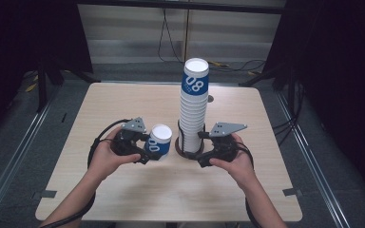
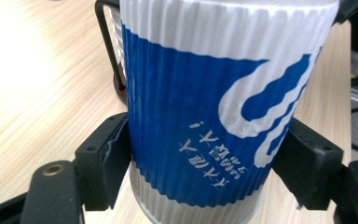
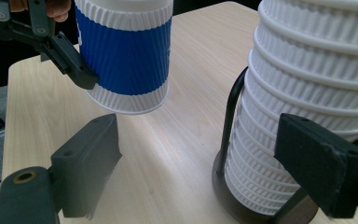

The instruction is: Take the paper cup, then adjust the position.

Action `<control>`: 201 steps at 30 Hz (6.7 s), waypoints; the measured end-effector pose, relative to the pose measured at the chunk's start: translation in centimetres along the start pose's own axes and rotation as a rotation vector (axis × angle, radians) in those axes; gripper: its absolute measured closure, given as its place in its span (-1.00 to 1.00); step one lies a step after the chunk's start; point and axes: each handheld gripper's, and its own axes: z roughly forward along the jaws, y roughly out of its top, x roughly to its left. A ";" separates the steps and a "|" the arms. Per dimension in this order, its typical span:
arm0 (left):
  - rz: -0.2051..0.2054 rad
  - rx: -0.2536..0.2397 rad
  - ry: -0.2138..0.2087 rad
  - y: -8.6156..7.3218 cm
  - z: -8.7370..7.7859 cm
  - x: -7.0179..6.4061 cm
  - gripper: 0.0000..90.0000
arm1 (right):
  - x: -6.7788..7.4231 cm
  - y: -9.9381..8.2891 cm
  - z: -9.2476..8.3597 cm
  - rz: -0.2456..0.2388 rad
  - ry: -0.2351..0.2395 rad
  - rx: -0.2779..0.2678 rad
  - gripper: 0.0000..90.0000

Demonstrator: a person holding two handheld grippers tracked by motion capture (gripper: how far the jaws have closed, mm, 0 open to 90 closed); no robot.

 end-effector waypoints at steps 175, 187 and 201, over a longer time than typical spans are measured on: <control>0.362 0.517 -0.133 4.6 6.9 -4.0 -0.44 | 2.2 -1.9 2.9 -0.103 0.205 0.096 -0.43; 0.338 0.452 -0.133 4.4 6.6 -3.3 -0.57 | 2.0 -1.9 2.6 -0.114 0.202 0.067 -0.39; 0.267 0.422 -0.127 3.4 5.8 -2.1 -0.66 | 1.7 -1.9 2.1 -0.106 0.190 0.035 -0.38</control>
